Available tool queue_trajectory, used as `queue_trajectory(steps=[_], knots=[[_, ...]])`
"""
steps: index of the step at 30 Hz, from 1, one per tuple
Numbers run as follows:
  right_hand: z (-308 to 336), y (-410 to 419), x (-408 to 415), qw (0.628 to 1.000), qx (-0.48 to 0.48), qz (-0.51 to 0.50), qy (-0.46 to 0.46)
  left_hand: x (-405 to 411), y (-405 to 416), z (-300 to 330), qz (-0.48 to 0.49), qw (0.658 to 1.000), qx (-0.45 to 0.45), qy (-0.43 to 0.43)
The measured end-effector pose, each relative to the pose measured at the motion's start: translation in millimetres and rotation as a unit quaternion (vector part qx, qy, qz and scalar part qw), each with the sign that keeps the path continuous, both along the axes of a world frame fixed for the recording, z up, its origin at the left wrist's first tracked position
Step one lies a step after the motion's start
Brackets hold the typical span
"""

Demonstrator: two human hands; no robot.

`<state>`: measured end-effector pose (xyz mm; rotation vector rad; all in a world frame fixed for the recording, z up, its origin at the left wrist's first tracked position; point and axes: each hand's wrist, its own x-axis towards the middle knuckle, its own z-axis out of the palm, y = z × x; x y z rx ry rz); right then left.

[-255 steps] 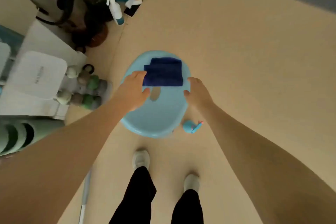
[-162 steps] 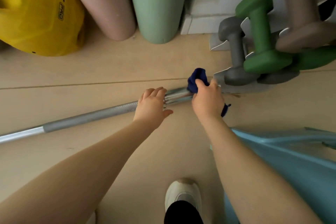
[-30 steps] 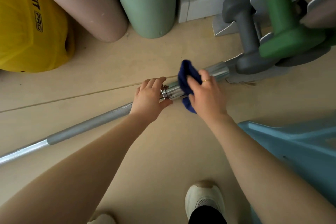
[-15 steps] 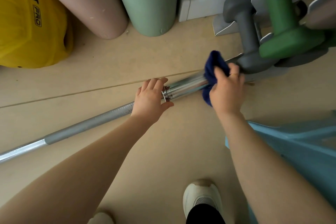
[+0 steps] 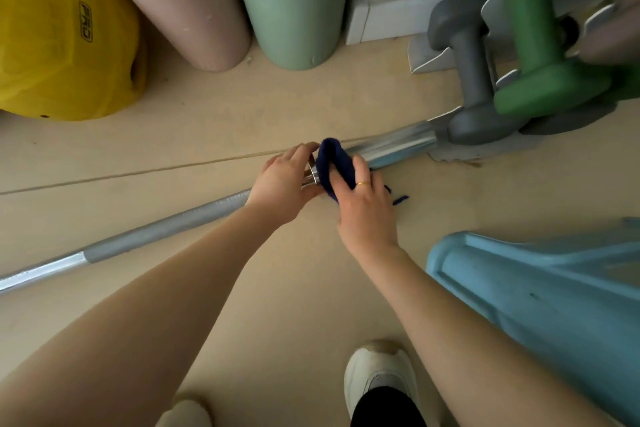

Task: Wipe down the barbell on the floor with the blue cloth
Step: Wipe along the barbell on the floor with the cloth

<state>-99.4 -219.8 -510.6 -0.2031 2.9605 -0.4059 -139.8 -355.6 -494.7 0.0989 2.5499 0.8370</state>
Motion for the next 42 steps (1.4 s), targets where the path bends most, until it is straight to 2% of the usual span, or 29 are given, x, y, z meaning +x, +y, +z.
queue_trajectory(steps=[4, 5, 8, 13, 17, 19, 22, 24, 26, 30, 34, 37, 39, 41, 42], knots=[[-2.8, 16.6, -17.3, 0.999, 0.014, 0.040, 0.019, -7.4, -4.3, -2.4, -0.010, 1.000, -0.011, 0.001], [-2.6, 21.1, -21.9, 0.999, 0.019, 0.021, 0.019, -8.9, -5.6, -4.0, 0.002, 1.000, -0.010, 0.003], [0.3, 34.0, -35.2, 0.992, 0.008, -0.123, 0.010, -10.1, -6.6, -7.1, 0.056, 0.998, 0.000, 0.016], [0.6, 48.9, -63.8, 0.979, -0.002, -0.204, -0.023, -13.8, -4.0, -6.2, 0.043, 0.998, -0.033, -0.010], [-2.9, 44.8, -78.0, 0.935, -0.087, -0.342, -0.041, -25.9, -5.7, -5.7, 0.011, 0.995, -0.092, -0.025], [-3.2, 38.6, -81.8, 0.908, -0.145, -0.390, -0.053, -29.1, -6.4, -6.5, 0.016, 0.996, -0.080, -0.035], [-3.9, 22.7, -86.6, 0.826, -0.271, -0.493, -0.049, -28.7, -6.3, -5.8, 0.033, 0.997, -0.053, -0.047], [-1.4, 10.5, -81.9, 0.809, -0.295, -0.507, -0.034, -28.9, -6.1, -5.6, 0.045, 0.997, -0.046, -0.050], [-0.8, -4.0, -68.8, 0.816, -0.316, -0.484, -0.030, -29.3, -5.9, -5.2, 0.050, 0.996, -0.045, -0.052], [8.6, -42.2, -36.8, 0.835, -0.350, -0.409, -0.111, -28.6, -4.7, -5.0, 0.056, 0.996, -0.042, -0.049], [6.8, -25.3, -46.4, 0.847, -0.335, -0.404, -0.086, -28.0, -4.3, -4.4, 0.067, 0.996, -0.034, -0.042], [3.9, 11.4, -64.0, 0.863, -0.276, -0.421, -0.036, -28.6, -5.8, -5.6, 0.059, 0.997, -0.037, -0.040], [3.1, 27.4, -72.1, 0.897, -0.178, -0.403, -0.025, -28.1, -5.5, -6.0, 0.063, 0.997, -0.029, -0.043], [4.1, 24.3, -74.6, 0.946, -0.054, -0.320, -0.003, -27.6, -4.5, -7.0, 0.067, 0.996, -0.024, -0.044], [6.1, 15.3, -73.9, 0.963, -0.028, -0.269, 0.010, -27.3, -4.2, -7.1, 0.071, 0.996, -0.021, -0.048]])
